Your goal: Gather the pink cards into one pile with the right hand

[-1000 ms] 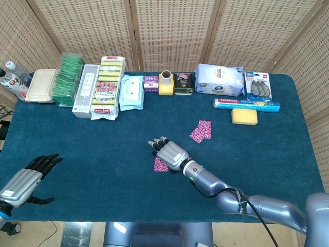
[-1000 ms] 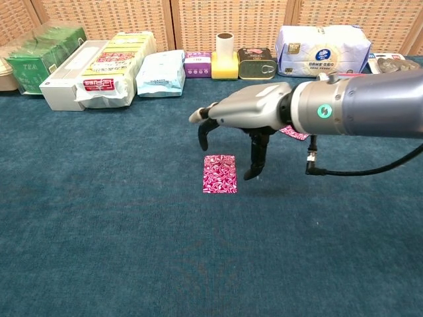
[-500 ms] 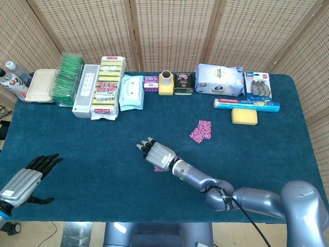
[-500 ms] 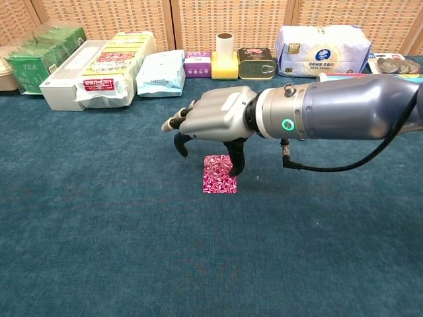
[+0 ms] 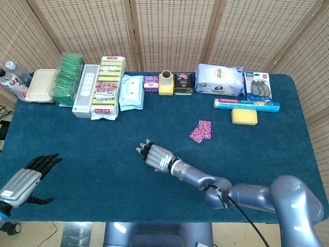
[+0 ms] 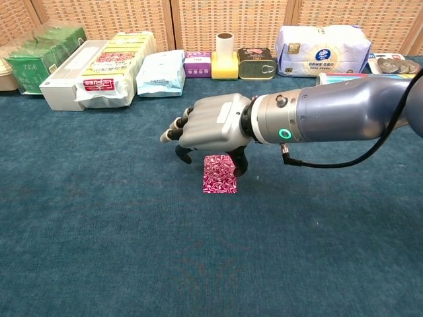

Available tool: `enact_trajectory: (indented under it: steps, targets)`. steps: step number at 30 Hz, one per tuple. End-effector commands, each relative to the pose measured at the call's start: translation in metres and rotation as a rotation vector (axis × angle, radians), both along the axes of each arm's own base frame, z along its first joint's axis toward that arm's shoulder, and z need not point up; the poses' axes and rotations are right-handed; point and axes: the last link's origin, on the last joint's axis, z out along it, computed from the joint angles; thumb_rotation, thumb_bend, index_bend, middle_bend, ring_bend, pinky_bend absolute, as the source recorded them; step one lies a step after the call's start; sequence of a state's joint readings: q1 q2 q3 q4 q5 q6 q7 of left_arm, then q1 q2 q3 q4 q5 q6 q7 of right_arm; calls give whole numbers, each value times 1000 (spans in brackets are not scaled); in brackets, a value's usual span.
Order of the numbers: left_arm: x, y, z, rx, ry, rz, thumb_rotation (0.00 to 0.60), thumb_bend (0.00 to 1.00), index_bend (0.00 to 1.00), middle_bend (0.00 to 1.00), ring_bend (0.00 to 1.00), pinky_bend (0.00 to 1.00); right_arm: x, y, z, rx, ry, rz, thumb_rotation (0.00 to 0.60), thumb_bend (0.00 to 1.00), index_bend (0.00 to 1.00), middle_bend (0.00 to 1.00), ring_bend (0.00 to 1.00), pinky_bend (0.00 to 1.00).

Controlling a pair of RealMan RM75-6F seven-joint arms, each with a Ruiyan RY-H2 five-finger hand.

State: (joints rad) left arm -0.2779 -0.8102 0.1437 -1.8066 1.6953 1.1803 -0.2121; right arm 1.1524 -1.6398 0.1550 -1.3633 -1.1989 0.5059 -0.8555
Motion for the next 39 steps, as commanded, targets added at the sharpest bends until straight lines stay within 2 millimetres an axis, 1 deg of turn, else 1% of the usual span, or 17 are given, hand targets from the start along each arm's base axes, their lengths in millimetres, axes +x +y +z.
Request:
enact_trajectory:
  steps: [1, 8, 18, 28, 39]
  targets:
    - [0, 0, 0, -1, -1, 1, 600, 57, 0, 0, 0, 3, 0, -1, 0, 2, 6, 8, 600, 216, 272, 18, 0, 111]
    - [0, 1, -1, -3, 2, 3, 600, 56, 0, 0, 0, 3, 2, 0, 0, 31, -17, -4, 600, 160, 272, 18, 0, 116]
    - [-1, 2, -3, -9, 11, 9, 600, 57, 0, 0, 0, 3, 2, 0, 0, 52, -37, 38, 600, 152, 272, 18, 0, 128]
    - [-1, 3, -3, -2, 16, 15, 600, 57, 0, 0, 0, 3, -3, -5, -3, 72, -35, 46, 600, 131, 270, 18, 0, 131]
    - [-1, 5, -8, -9, 34, 25, 600, 57, 0, 0, 0, 3, -11, -10, -3, 92, -40, 54, 600, 129, 270, 18, 0, 133]
